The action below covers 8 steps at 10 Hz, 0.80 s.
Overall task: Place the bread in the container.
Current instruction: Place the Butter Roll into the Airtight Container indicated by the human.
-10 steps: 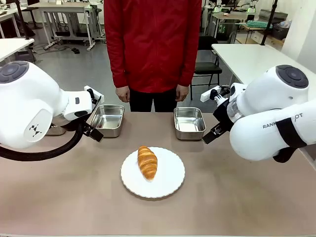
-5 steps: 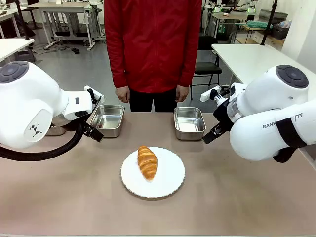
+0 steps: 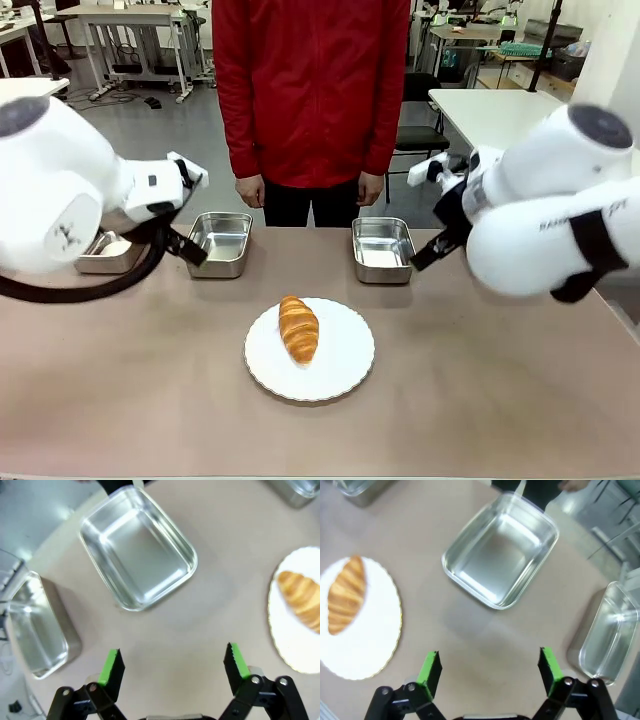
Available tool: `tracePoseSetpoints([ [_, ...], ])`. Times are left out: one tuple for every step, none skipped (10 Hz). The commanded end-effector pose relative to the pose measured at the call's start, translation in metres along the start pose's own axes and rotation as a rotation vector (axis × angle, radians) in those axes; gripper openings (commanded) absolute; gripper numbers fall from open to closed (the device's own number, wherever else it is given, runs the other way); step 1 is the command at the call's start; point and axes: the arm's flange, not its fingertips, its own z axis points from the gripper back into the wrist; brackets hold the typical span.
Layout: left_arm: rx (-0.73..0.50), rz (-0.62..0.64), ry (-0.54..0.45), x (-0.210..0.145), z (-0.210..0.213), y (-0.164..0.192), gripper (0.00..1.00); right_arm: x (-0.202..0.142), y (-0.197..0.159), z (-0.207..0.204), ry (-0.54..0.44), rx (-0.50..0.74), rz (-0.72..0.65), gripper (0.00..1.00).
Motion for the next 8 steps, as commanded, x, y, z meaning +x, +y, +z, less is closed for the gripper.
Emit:
tracePoseSetpoints([
  [-0.080, -0.023, 0.005, 0.018, 0.051, 0.059, 1.00, 0.027, -0.058, 0.044, -0.047, 0.067, -0.029, 1.00],
  [-0.130, -0.064, 0.026, 0.017, 0.069, 0.092, 1.00, 0.029, -0.088, 0.066, -0.078, 0.077, -0.061, 1.00],
  [-0.172, -0.114, 0.004, 0.010, 0.088, 0.127, 1.00, 0.025, -0.117, 0.086, -0.104, 0.087, -0.095, 1.00],
  [-0.158, -0.166, -0.066, -0.004, 0.103, 0.161, 1.00, 0.016, -0.144, 0.103, -0.103, 0.095, -0.133, 1.00],
  [-0.244, -0.255, -0.075, -0.028, 0.115, 0.191, 1.00, 0.002, -0.163, 0.114, -0.126, 0.110, -0.172, 1.00],
  [-0.305, -0.309, -0.102, -0.054, 0.124, 0.220, 1.00, -0.013, -0.175, 0.122, -0.157, 0.152, -0.164, 1.00],
  [-0.310, -0.321, -0.113, -0.068, 0.123, 0.234, 1.00, -0.025, -0.184, 0.125, -0.181, 0.149, -0.158, 1.00],
  [-0.265, -0.281, -0.145, -0.069, 0.118, 0.236, 1.00, -0.032, -0.183, 0.126, -0.206, 0.179, -0.118, 1.00],
])
